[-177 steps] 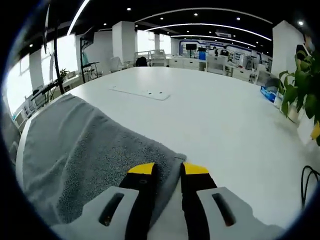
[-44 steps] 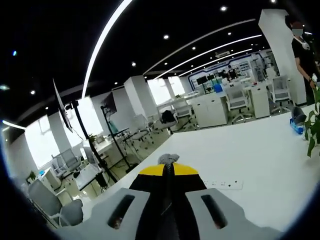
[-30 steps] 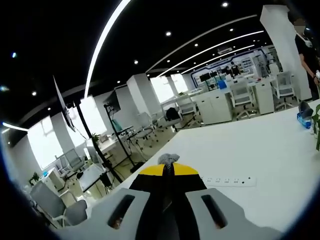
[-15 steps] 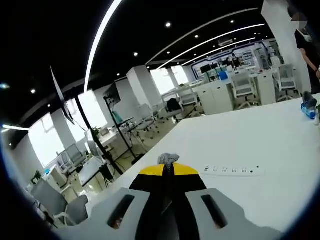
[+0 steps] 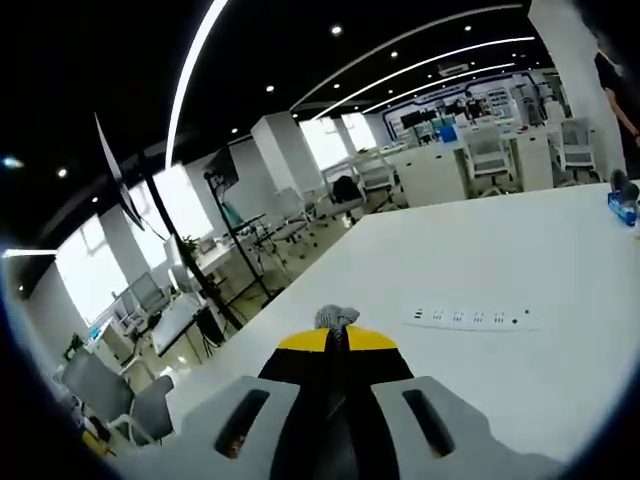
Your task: Fold the towel on the table until its edges align and the towel forms a compact rectangular stack.
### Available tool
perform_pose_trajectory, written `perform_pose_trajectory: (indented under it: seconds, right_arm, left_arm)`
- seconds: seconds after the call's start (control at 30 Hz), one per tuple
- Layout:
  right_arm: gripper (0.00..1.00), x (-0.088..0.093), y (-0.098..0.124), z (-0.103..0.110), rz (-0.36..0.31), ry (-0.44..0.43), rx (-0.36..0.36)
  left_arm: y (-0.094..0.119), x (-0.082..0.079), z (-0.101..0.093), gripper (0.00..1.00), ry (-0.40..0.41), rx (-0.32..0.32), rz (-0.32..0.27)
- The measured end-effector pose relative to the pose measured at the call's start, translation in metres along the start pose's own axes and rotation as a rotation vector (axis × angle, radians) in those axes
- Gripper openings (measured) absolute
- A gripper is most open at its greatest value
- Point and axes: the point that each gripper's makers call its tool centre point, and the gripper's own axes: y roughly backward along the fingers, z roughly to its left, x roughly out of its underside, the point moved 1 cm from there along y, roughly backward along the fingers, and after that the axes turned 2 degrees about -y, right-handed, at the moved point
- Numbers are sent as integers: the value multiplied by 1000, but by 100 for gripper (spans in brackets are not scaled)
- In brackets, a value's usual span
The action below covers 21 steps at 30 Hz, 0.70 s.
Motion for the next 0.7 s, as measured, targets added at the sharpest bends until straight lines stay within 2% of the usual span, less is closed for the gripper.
perform_pose_trajectory:
  seconds: [0.17,0.4,0.7]
  right_arm:
    - [1,16,-16,3,38,7,2]
    - [1,35,-50,4,96,23,-6]
    - [1,62,-91,7,155,35,0]
  left_arm:
    - [13,23,18,6,21,-64,48]
    - [33,51,47,6,71,-154,92]
    - [48,78,73,6,107,-224,139]
